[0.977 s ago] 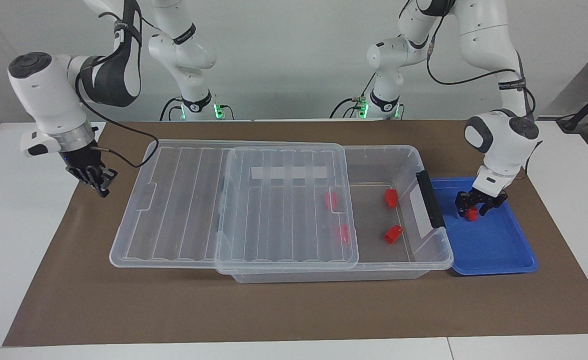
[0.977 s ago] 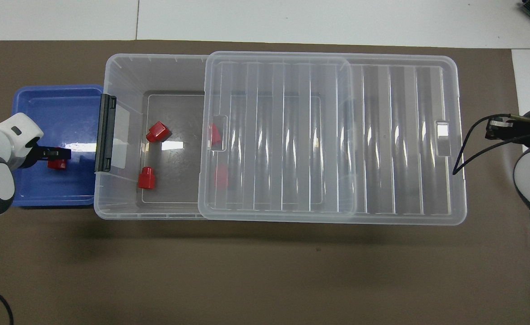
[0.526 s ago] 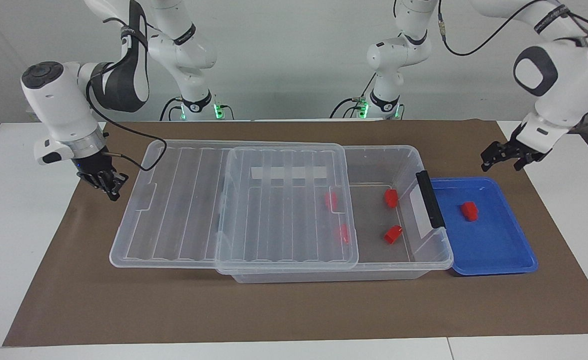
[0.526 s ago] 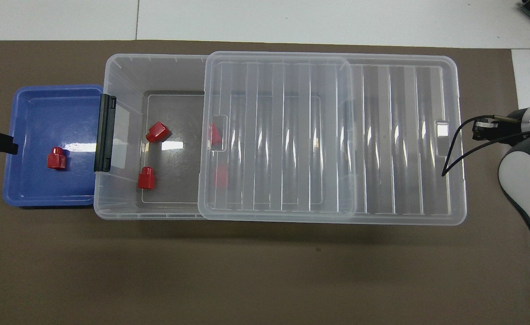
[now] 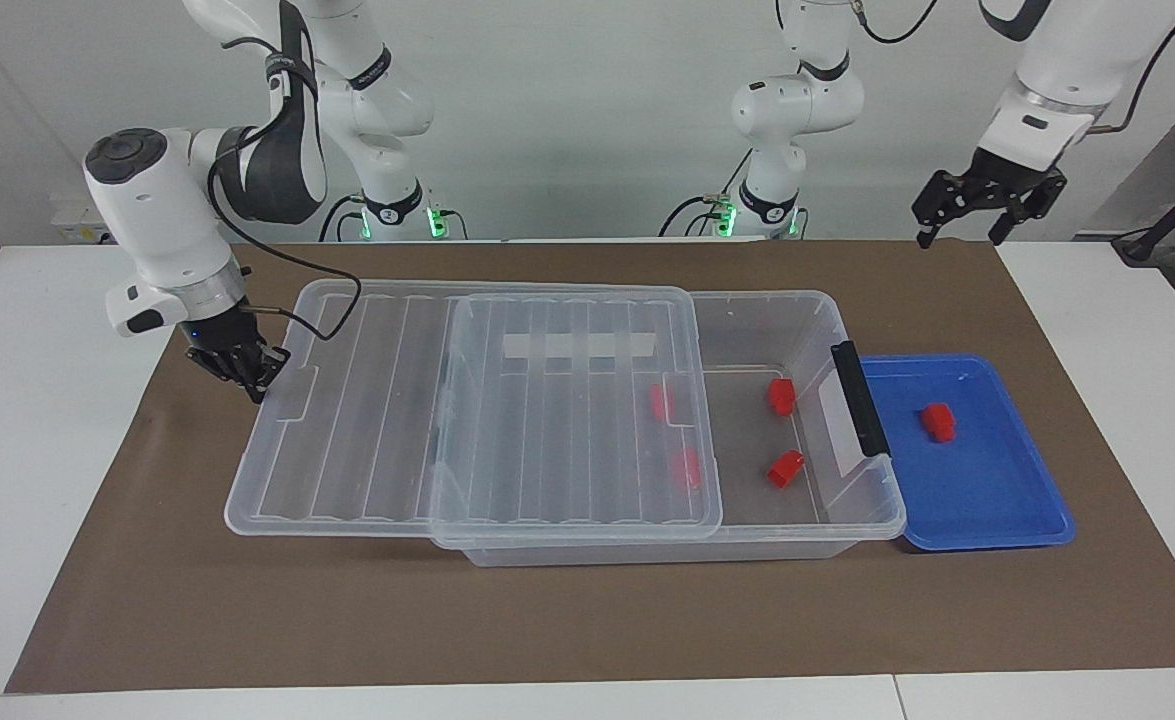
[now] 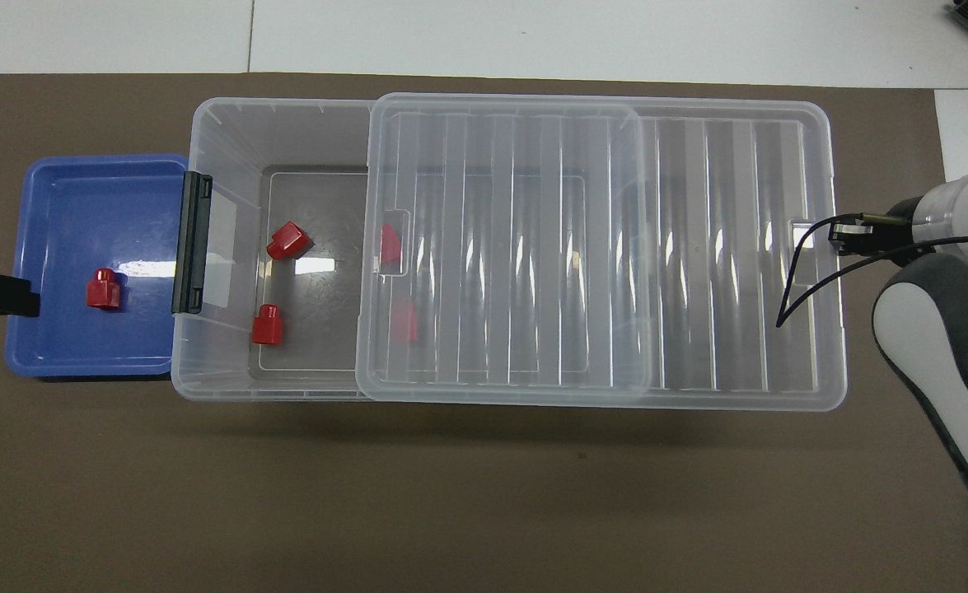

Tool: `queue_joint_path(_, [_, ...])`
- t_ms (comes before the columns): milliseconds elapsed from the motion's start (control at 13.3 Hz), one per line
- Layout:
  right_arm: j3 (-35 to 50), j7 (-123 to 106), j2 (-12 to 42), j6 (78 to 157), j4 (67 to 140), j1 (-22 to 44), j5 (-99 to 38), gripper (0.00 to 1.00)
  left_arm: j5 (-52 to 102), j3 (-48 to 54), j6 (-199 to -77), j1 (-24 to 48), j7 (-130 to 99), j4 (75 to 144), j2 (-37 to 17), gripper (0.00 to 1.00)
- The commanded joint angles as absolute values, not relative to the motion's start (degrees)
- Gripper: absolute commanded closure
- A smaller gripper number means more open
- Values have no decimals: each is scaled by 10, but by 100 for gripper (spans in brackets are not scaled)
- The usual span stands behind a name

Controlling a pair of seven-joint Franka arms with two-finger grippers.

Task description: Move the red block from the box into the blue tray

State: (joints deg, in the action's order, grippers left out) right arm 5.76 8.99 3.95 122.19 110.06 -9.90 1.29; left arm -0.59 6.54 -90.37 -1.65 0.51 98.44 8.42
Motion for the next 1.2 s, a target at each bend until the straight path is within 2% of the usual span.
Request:
queue_joint_path(0, [60, 84, 34, 1223, 1108, -97, 8, 100, -4, 60, -927, 5, -13, 1009, 98, 0])
queue_joint_path(676, [60, 94, 33, 1222, 1108, -54, 8, 100, -6, 61, -905, 3, -44, 992, 96, 0])
queue_joint_path(1127, [60, 191, 33, 1228, 1109, 29, 8, 100, -7, 9, -903, 39, -35, 995, 83, 0])
